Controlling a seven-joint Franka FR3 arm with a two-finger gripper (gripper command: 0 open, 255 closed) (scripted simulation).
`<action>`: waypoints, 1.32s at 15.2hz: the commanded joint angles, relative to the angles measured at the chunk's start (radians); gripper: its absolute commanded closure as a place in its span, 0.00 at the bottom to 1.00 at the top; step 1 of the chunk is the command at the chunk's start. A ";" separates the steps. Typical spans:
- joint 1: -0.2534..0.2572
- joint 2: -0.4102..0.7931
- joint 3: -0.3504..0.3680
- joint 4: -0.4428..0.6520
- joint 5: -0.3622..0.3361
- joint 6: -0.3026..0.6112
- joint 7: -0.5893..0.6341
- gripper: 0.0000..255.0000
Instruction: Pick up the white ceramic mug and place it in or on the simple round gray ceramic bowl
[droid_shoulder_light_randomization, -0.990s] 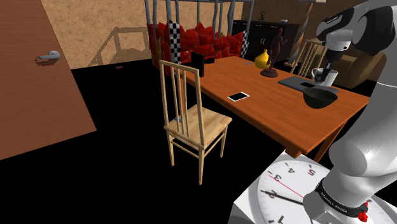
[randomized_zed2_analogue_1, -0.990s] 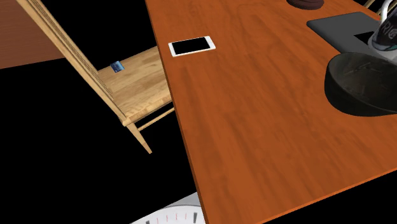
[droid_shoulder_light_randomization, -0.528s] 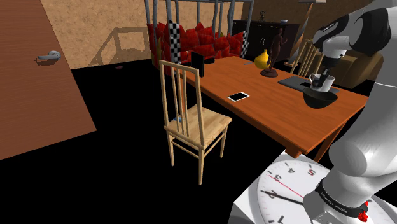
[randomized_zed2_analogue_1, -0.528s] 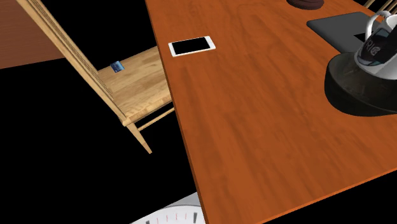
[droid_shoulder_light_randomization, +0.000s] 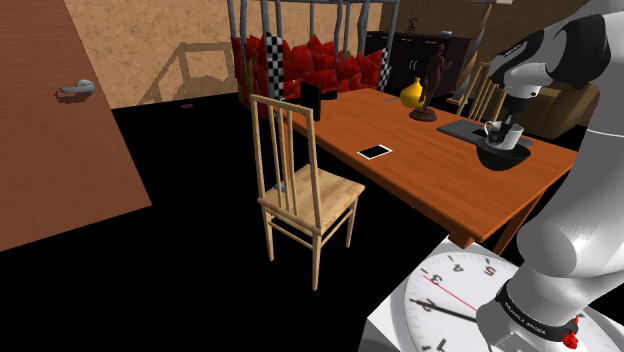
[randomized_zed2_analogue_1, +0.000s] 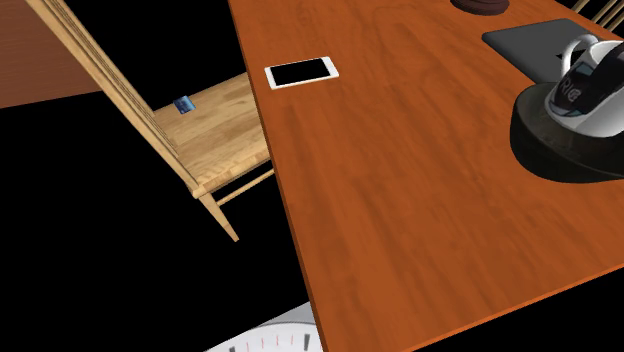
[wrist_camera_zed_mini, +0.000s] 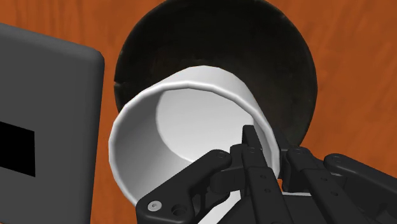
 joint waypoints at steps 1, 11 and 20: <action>0.000 0.000 0.000 0.000 0.000 0.001 0.000 1.00; 0.006 -0.024 -0.004 0.041 -0.017 -0.060 0.011 0.00; 0.009 -0.040 -0.006 0.083 -0.029 -0.115 0.019 0.00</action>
